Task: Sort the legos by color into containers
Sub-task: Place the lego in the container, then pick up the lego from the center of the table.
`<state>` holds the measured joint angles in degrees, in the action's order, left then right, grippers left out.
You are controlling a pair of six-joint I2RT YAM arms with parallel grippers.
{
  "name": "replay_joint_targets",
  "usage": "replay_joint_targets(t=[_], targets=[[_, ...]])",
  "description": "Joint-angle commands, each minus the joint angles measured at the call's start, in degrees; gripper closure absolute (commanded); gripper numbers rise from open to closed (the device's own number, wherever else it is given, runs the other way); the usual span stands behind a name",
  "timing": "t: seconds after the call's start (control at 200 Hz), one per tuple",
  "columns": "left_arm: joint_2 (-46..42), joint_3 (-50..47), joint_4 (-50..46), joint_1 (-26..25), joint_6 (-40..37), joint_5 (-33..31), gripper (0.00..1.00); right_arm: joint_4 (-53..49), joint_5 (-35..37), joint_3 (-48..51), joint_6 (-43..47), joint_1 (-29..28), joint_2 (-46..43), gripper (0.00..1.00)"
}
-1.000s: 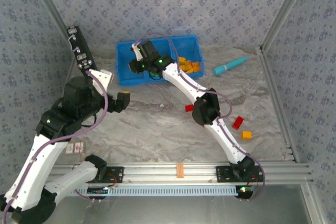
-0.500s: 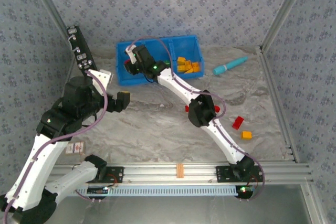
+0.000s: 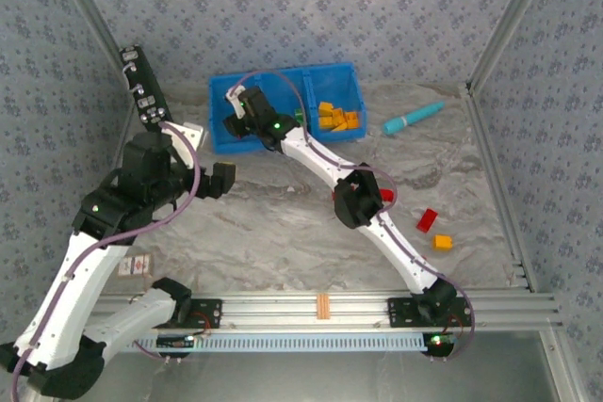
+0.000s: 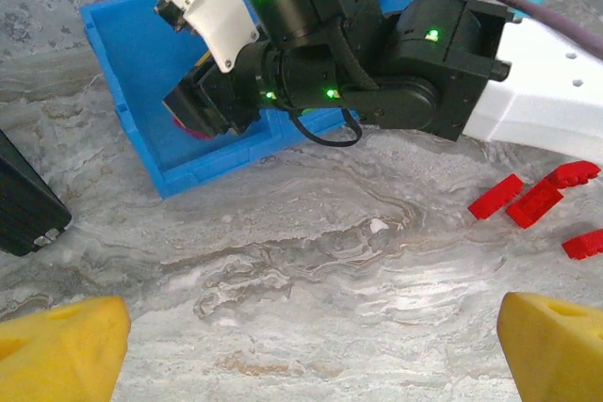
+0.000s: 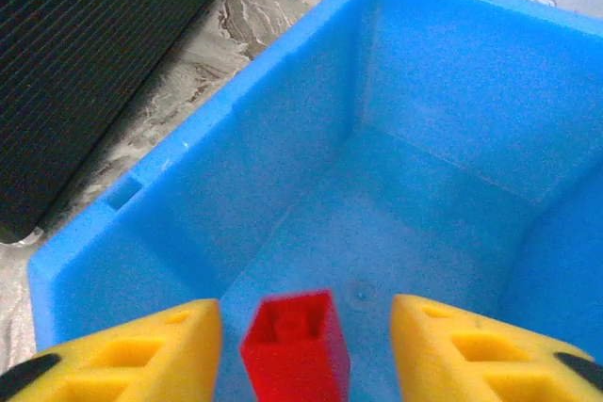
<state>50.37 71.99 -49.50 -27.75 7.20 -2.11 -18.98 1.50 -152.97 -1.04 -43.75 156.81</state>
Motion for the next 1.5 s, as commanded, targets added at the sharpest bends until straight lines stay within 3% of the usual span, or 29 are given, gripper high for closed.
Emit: replay_joint_targets(t=[0.0,0.215,0.385,0.53,0.77,0.91,0.975,1.11,1.225,1.494], targets=[[0.16,0.65,-0.41,0.33,1.36,1.64,0.0,-1.13,-0.85,-1.46,-0.28,0.77,0.31,0.41],[0.52,0.6,0.11,0.33,3.24,3.11,0.0,-4.84,-2.4,0.83,1.66,0.67,-6.36,0.34],[4.61,0.27,3.57,-0.52,5.01,9.09,0.0,-8.54,-1.3,13.54,6.08,2.06,-22.39,0.32],[7.57,-1.23,9.79,-6.53,3.04,7.83,0.0,-13.87,2.47,25.13,7.37,4.68,-37.06,0.31],[23.61,-0.05,16.82,-15.31,-6.17,7.62,0.0,-19.94,10.97,51.56,0.84,7.97,-63.92,0.28],[31.42,-3.25,25.67,-18.64,-19.01,7.64,0.04,-21.76,12.55,66.42,-6.35,10.8,-79.64,0.27],[34.35,-3.65,29.14,-19.14,-21.56,8.46,0.06,-22.59,13.03,72.31,-8.66,11.96,-86.4,0.27],[39.98,-2.0,32.24,-19.87,-22.69,14.12,0.12,-23.59,11.94,83.86,-14.5,14.8,-98.73,0.27],[44.93,-0.37,32.35,-22.97,-25.1,13.8,0.14,-24.92,7.32,91.91,-17.73,17.49,-107.54,0.25],[56.68,3.57,35.12,-25.35,-24.74,13.27,0.23,-35.91,0.82,94.29,-20.31,18.17,-118.05,0.22]])
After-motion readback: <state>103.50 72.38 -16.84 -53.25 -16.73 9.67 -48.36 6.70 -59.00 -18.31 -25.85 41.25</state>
